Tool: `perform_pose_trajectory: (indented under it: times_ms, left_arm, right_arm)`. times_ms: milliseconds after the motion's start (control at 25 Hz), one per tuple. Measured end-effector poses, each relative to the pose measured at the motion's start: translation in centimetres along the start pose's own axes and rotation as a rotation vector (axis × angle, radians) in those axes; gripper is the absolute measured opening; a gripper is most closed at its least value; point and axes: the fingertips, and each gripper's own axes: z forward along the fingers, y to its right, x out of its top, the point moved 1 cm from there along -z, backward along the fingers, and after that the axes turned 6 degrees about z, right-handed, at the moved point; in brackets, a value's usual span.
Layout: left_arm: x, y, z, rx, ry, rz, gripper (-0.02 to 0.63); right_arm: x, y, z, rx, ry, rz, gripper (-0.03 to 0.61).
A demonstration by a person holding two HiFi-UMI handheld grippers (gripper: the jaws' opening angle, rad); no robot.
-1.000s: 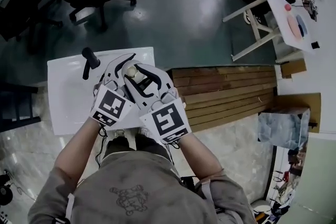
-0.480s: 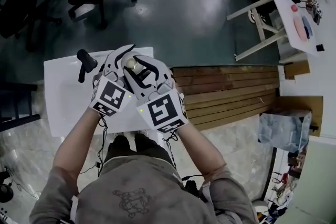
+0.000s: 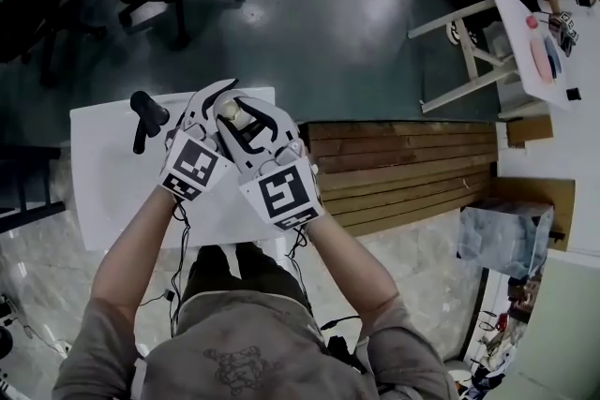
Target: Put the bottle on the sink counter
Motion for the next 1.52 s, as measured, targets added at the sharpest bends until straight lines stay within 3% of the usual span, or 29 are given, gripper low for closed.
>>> perform_pose_trajectory:
  times_ms: [560, 1080, 1520]
  left_arm:
    - [-7.6, 0.7, 3.2, -0.064, -0.088, 0.083, 0.328]
    - [-13.6, 2.6, 5.7, -0.132, -0.180, 0.082, 0.328]
    - [-16.3, 3.6, 7.0, -0.167, -0.217, 0.076, 0.328]
  right_arm:
    - [-7.1, 0.9, 3.5, -0.036, -0.058, 0.058, 0.133]
    - [-13.2, 1.4, 5.3, -0.078, -0.114, 0.146, 0.133]
    - [-16.1, 1.9, 6.2, -0.079, -0.161, 0.182, 0.133]
